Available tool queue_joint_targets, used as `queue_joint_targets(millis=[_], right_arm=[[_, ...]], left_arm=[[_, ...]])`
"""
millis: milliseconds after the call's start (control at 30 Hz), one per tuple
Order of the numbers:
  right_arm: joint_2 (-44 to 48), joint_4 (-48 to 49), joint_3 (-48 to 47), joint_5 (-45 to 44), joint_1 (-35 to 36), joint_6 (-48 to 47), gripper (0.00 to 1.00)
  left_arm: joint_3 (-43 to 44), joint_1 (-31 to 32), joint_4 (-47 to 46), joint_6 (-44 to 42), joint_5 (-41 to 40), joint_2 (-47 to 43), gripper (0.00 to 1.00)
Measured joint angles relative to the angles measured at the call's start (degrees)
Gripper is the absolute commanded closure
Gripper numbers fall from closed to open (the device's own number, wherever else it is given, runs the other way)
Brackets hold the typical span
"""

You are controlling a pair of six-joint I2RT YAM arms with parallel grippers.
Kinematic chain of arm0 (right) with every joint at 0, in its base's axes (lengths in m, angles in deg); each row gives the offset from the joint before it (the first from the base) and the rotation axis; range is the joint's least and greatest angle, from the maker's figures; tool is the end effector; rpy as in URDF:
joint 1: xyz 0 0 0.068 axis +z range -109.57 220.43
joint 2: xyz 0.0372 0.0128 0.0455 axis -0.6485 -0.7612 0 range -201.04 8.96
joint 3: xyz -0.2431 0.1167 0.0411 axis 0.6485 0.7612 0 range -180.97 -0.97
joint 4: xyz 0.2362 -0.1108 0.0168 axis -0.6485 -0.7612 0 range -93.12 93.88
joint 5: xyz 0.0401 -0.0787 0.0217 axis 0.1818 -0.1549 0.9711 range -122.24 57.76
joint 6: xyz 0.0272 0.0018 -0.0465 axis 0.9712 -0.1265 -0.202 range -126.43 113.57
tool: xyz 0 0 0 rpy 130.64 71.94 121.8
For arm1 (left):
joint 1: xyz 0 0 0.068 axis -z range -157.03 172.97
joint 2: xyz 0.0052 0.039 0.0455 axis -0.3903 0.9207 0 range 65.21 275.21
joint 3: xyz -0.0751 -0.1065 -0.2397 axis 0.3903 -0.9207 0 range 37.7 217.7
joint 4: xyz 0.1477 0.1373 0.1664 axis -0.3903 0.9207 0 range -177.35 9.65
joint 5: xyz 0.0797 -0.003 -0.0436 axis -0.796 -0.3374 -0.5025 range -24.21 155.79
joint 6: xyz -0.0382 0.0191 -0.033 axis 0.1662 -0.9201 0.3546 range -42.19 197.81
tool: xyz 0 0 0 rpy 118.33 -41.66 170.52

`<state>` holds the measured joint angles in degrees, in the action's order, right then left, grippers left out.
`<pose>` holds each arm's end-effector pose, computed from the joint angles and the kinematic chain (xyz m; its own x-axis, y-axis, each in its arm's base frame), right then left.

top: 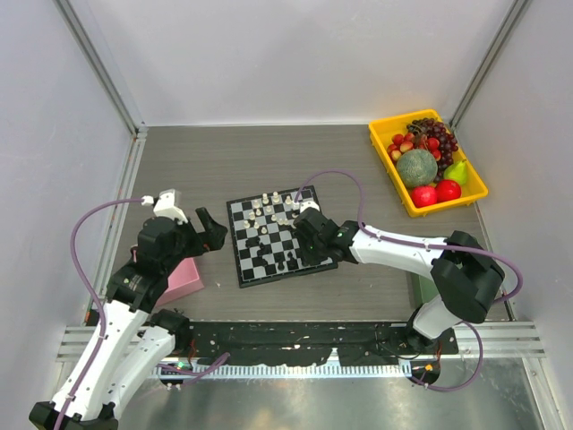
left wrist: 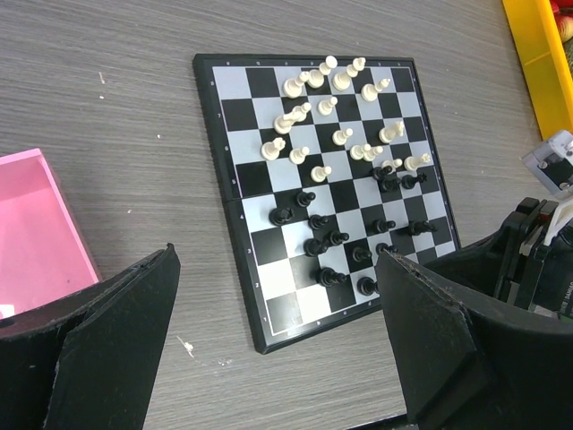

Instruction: Set up the chess pieces on the board

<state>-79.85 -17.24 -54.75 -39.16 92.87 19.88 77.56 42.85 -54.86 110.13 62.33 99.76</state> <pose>0.1927 0.2435 0.1951 -0.7844 -0.2985 -0.5436 -0.4446 0.8818 0.1572 0.1309 -0.0450 0.2956 -0.5175 -0.3803 -0.7666 0.0145 0.8918 -0.4522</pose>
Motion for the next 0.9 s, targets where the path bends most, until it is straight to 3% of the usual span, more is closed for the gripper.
queue_joint_targets(millis=[133,333,367,533,567,600,800,900], right_arm=[[-0.07,0.02,-0.02,0.00,0.00,0.00,0.75],[-0.04,-0.17,-0.50,-0.09,0.00,0.20,0.54],[0.02,-0.31,-0.81,-0.11,0.00,0.20,0.44],[2.03,-0.94,-2.80,-1.14,0.04,-0.02,0.19],[2.75,-1.05,-3.17,-1.60,0.07,-0.09,0.09],[3.72,-1.05,-3.45,-2.34,0.07,-0.20,0.05],[13.14,0.17,-2.95,-10.60,0.02,-0.26,0.05],[16.59,1.01,-2.36,-9.88,-2.34,-0.70,0.04]], left_arm=[[-0.37,0.00,0.00,0.00,0.00,0.00,0.00],[-0.44,0.00,0.00,0.00,0.00,0.11,0.01],[-0.46,0.00,0.00,0.00,0.00,0.11,0.00],[-0.48,0.00,0.00,-0.02,0.00,0.09,0.00],[-0.48,0.00,0.00,-0.02,-0.02,0.09,0.00],[-0.48,0.00,0.00,-0.07,-0.04,0.04,0.00],[-0.48,0.00,0.31,-0.35,-0.76,-0.57,0.00],[-0.48,0.00,0.39,-0.44,-1.03,-0.79,0.00]])
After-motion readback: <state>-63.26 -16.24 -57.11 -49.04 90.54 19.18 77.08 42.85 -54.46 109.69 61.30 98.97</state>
